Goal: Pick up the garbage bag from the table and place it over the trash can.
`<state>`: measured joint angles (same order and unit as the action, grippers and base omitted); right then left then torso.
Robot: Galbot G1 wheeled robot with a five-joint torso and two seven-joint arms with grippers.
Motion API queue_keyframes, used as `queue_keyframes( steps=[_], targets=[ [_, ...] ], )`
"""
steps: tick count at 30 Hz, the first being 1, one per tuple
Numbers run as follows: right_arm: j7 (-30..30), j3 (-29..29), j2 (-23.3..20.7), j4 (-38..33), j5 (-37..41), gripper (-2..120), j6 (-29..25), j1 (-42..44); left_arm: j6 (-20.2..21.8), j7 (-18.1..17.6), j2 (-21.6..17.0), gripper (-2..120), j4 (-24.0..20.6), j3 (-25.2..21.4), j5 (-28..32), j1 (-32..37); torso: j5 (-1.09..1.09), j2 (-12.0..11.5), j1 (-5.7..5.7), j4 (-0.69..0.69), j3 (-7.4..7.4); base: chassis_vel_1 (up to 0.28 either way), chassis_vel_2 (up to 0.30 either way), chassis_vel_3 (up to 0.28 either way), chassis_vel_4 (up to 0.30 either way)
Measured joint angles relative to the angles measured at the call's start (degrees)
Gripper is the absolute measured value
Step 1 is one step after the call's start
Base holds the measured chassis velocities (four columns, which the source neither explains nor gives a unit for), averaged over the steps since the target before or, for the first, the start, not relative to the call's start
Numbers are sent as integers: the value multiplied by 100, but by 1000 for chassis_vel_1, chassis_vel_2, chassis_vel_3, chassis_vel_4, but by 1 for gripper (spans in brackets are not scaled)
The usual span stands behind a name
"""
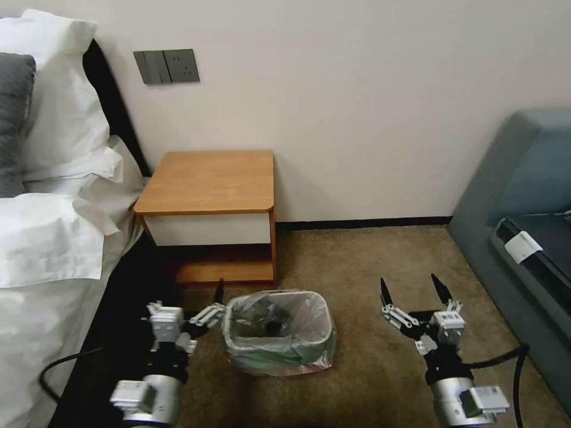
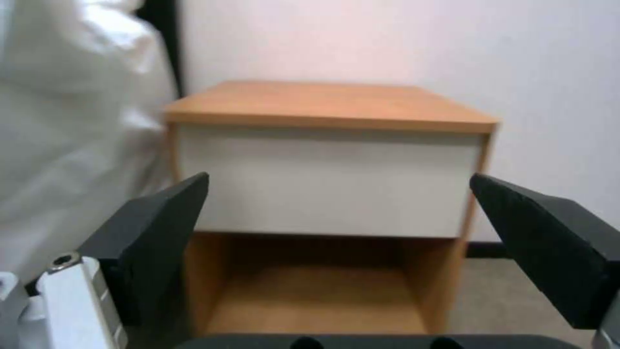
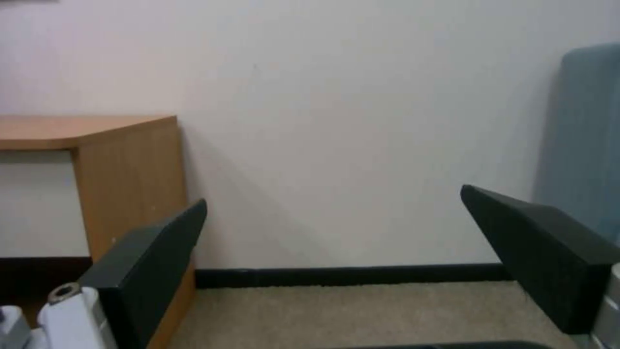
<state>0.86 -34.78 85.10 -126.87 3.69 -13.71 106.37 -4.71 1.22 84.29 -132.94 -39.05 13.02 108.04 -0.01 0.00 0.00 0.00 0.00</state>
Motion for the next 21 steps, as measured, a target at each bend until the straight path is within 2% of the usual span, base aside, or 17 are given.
queue_keyframes(
  steps=[3,6,8,12,21],
  targets=[
    [156,-168,136,-99,14,100,-285,244,11,140,339,100,-137,-358,62,507,0,0,0,0,0,0,0,0,0],
    [210,-205,232,-168,10,100,-380,337,18,143,359,100,-194,-440,151,778,1,0,0,2,0,0,0,0,0],
    [260,-226,307,-271,16,100,-386,413,267,131,287,100,-337,-444,355,966,0,0,0,0,0,0,0,0,0],
    [284,-230,318,-302,22,100,-384,433,556,113,241,100,-467,-406,458,1020,1,0,0,0,0,0,0,0,0],
    [285,-225,306,-307,26,100,-364,428,585,95,228,100,-472,-385,464,1013,1,0,0,0,0,0,0,0,0]
  ],
)
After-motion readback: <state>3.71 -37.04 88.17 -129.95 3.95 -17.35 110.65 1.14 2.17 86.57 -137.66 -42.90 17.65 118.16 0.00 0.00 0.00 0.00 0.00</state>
